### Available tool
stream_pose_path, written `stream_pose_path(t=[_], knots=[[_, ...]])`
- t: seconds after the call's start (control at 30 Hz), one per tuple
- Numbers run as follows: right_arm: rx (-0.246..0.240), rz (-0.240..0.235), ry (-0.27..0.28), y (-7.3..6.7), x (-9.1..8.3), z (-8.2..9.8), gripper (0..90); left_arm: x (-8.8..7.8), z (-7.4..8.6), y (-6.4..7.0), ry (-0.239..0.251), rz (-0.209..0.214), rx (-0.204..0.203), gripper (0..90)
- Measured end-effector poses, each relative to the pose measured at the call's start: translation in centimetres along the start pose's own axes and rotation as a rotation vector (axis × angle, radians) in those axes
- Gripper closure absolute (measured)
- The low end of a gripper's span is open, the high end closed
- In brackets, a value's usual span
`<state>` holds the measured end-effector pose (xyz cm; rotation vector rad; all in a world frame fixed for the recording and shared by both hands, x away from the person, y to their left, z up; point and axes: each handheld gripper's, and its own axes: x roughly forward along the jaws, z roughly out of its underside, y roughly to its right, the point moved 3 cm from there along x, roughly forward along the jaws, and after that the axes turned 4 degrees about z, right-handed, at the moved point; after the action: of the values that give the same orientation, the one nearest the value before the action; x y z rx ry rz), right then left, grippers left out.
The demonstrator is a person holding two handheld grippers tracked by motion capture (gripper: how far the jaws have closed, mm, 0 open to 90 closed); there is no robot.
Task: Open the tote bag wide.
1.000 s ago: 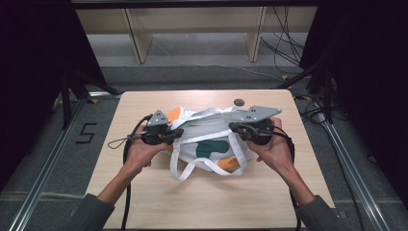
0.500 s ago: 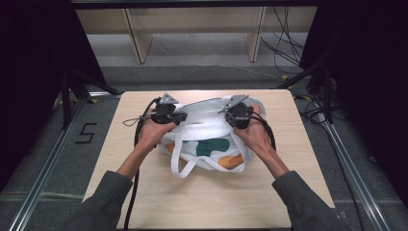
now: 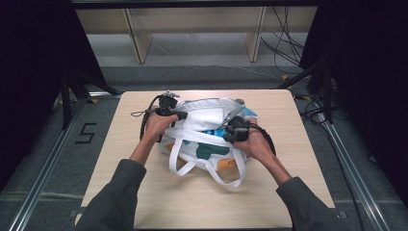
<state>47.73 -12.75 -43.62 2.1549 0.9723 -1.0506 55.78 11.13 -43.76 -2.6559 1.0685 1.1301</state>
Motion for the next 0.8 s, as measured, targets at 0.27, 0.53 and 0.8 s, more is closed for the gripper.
stream_pose_path(t=[0.27, 0.53, 0.8], knots=[[-0.109, -0.077, -0.051, -4.7, 0.9, 2.9, 90.0, -0.4, 0.1, 0.9, -0.021, 0.005, 0.058, 89.4], [0.016, -0.052, 0.155, -2.5, -2.0, 1.7, 90.0, -1.4, 0.8, 3.8, -0.024, 0.116, 0.127, 88.7], [0.065, 0.075, 0.222, 1.9, -3.2, 0.1, 90.0, -1.9, 5.0, 5.0, -0.209, 0.157, 0.249, 89.2]])
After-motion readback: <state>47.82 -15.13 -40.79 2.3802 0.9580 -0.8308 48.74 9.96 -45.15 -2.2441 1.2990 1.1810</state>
